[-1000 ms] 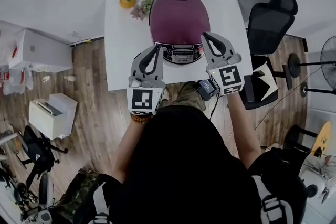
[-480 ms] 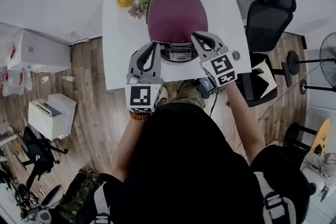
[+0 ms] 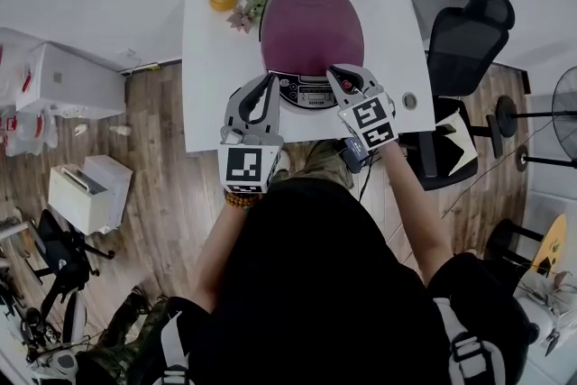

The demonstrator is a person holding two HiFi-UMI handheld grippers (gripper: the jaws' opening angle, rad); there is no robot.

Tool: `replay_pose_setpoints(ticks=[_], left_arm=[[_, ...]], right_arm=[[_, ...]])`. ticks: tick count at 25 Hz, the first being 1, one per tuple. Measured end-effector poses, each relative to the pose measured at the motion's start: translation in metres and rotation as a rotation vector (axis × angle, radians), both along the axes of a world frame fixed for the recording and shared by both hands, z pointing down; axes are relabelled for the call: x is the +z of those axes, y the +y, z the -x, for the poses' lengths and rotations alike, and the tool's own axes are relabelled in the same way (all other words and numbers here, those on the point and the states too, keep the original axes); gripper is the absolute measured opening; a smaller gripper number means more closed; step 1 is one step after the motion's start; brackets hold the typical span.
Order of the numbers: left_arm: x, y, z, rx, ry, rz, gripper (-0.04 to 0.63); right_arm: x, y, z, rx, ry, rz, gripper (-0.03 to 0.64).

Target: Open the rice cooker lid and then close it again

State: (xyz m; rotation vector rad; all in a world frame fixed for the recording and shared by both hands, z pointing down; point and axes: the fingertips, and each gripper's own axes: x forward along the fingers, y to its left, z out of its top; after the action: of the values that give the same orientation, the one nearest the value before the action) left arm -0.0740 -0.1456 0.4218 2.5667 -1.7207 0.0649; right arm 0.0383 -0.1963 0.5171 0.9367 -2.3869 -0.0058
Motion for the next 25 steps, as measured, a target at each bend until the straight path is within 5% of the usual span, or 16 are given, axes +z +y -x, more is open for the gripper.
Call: replay_pose_setpoints(ticks=[25], left_arm=[[0.012, 0.003, 0.003, 0.003, -0.003, 0.026, 0.031]], right_arm=[[0.034, 0.013, 0.005, 0.05, 0.016, 0.055, 0.031]])
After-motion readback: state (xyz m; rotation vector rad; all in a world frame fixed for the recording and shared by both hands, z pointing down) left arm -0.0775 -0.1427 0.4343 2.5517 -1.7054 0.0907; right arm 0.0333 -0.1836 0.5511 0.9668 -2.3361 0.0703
